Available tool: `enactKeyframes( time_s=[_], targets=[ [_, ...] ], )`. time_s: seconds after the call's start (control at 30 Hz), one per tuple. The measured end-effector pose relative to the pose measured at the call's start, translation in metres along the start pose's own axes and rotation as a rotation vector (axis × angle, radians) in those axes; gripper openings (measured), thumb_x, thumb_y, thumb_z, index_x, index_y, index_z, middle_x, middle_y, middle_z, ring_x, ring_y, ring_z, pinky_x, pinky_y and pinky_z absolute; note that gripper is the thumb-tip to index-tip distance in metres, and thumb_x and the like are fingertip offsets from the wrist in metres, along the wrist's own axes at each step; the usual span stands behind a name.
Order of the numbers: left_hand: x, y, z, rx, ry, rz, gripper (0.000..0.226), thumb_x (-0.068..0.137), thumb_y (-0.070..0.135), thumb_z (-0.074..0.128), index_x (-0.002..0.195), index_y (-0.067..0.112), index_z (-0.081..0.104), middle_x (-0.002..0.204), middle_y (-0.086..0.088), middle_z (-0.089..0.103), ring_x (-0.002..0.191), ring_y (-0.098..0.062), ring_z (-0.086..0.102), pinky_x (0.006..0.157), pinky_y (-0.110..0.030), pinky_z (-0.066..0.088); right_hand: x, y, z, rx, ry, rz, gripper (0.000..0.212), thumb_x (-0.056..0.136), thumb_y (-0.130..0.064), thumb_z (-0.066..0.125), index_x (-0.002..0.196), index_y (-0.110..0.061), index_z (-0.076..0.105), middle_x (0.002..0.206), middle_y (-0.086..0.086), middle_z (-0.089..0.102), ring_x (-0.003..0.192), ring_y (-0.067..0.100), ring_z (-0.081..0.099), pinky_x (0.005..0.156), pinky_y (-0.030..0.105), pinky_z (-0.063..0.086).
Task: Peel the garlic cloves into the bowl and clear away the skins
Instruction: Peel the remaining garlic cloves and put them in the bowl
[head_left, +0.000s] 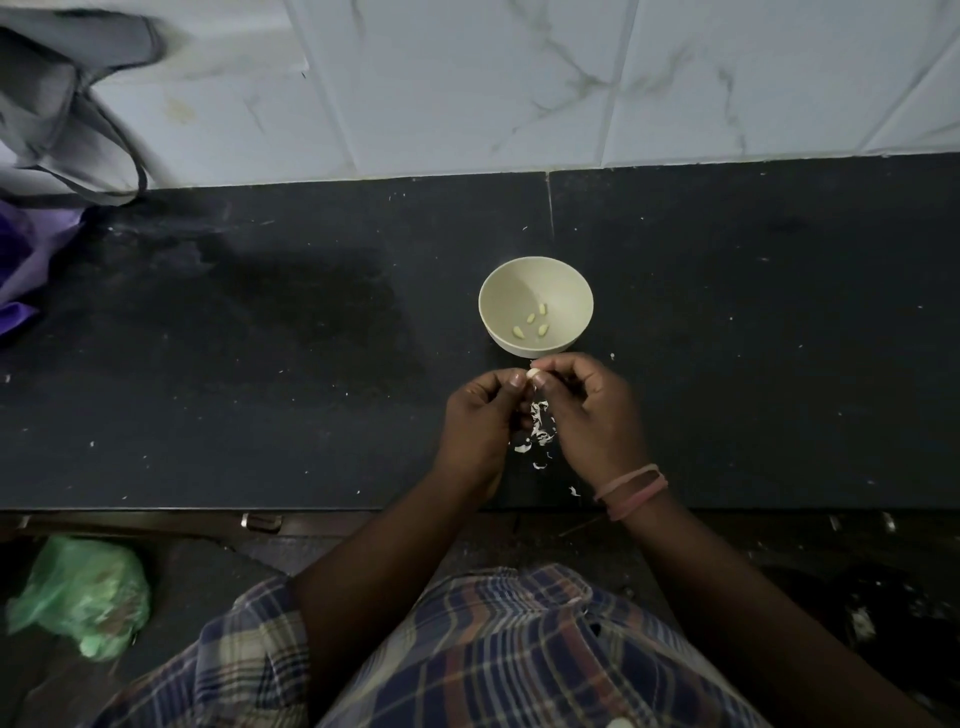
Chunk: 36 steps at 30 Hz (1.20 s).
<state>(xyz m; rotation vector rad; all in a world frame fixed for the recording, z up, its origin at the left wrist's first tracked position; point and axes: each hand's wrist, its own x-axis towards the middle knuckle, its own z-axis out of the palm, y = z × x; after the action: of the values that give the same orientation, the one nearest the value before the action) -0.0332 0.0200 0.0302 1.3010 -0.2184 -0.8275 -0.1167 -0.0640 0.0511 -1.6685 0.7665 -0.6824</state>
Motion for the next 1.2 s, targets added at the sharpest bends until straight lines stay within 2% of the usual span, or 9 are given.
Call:
enactKeyframes(
  time_s=[0.17,0.27,0.43,0.57,0.67,0.9,0.97,1.07,1.2],
  targets=[
    [-0.0013,0.0005,0.0008,-0.017,-0.017,0.026,0.017,0.102,0.004,0.052,0.096,0.002,0.068,0.066,0.0,0.066,0.056,-0.006,0.056,0.057,-0.021,0.048,-0.0006,-0.0051,0.0008,0.066,0.023,0.01,0.008,0.092,-0.003,0.064,0.097,-0.006,0.07,0.09,-0.001,0.073,0.082,-0.002,0.067,0.074,0.011,0.05],
    [-0.0004,0.001,-0.0002,-0.007,-0.019,0.07,0.013,0.098,0.008,0.059,0.1,0.006,0.072,0.08,-0.008,0.071,0.069,-0.015,0.06,0.067,-0.029,0.051,-0.001,-0.006,0.0003,0.084,0.048,0.004,0.008,0.093,-0.004,0.064,0.096,-0.006,0.072,0.09,-0.004,0.074,0.083,-0.002,0.068,0.074,0.011,0.049],
    [-0.002,0.0024,0.0006,-0.041,0.004,0.102,0.012,0.095,0.005,0.064,0.103,0.005,0.074,0.093,-0.013,0.074,0.08,-0.018,0.064,0.068,-0.028,0.052,-0.0026,-0.0072,0.0009,0.069,0.096,-0.024,0.01,0.092,-0.002,0.065,0.095,-0.005,0.074,0.088,-0.006,0.073,0.083,-0.004,0.068,0.074,0.01,0.049],
    [-0.0041,0.0009,0.001,-0.086,0.027,0.112,0.013,0.091,0.004,0.069,0.104,0.003,0.074,0.101,-0.02,0.075,0.09,-0.027,0.069,0.081,-0.038,0.057,-0.0021,-0.002,0.0004,-0.006,0.11,-0.037,0.008,0.09,-0.009,0.069,0.093,-0.009,0.076,0.088,-0.001,0.075,0.083,0.006,0.07,0.074,0.022,0.055],
    [-0.0043,0.0009,0.0003,-0.095,0.018,0.125,0.017,0.091,0.004,0.069,0.108,-0.002,0.072,0.105,-0.024,0.074,0.096,-0.032,0.069,0.09,-0.046,0.057,-0.0018,0.0002,-0.0017,-0.145,0.117,-0.139,0.008,0.088,-0.013,0.069,0.091,-0.012,0.076,0.085,-0.001,0.072,0.079,0.009,0.068,0.073,0.03,0.056],
    [-0.0055,0.0028,0.0043,-0.16,-0.024,0.108,0.015,0.095,0.002,0.063,0.108,-0.006,0.065,0.1,-0.017,0.073,0.094,-0.027,0.069,0.088,-0.041,0.056,0.0005,-0.0038,-0.006,-0.264,0.108,-0.241,0.007,0.087,-0.017,0.069,0.087,-0.012,0.073,0.081,-0.001,0.07,0.073,0.011,0.066,0.066,0.039,0.055],
    [-0.005,0.0024,0.0037,-0.169,-0.033,0.113,0.013,0.095,0.002,0.063,0.106,-0.003,0.065,0.1,-0.018,0.071,0.095,-0.03,0.067,0.09,-0.044,0.055,0.0006,-0.004,-0.0066,-0.265,0.123,-0.251,0.006,0.086,-0.017,0.07,0.087,-0.012,0.073,0.081,-0.002,0.07,0.073,0.01,0.066,0.066,0.037,0.055],
    [-0.0041,0.0022,0.002,-0.135,-0.042,0.131,0.01,0.095,0.002,0.063,0.104,-0.001,0.067,0.102,-0.023,0.07,0.097,-0.034,0.065,0.092,-0.049,0.052,-0.0012,-0.0052,-0.0071,-0.266,0.132,-0.279,0.006,0.085,-0.011,0.072,0.091,-0.01,0.073,0.086,-0.001,0.069,0.077,0.006,0.064,0.07,0.028,0.055],
    [-0.0037,0.0055,0.0001,-0.118,-0.039,0.13,0.014,0.094,-0.001,0.064,0.106,-0.006,0.067,0.102,-0.026,0.07,0.095,-0.034,0.067,0.091,-0.045,0.054,-0.0014,-0.0046,-0.0064,-0.27,0.134,-0.295,0.008,0.084,-0.008,0.072,0.092,-0.009,0.073,0.086,0.0,0.069,0.077,0.007,0.064,0.069,0.025,0.054]
  ],
)
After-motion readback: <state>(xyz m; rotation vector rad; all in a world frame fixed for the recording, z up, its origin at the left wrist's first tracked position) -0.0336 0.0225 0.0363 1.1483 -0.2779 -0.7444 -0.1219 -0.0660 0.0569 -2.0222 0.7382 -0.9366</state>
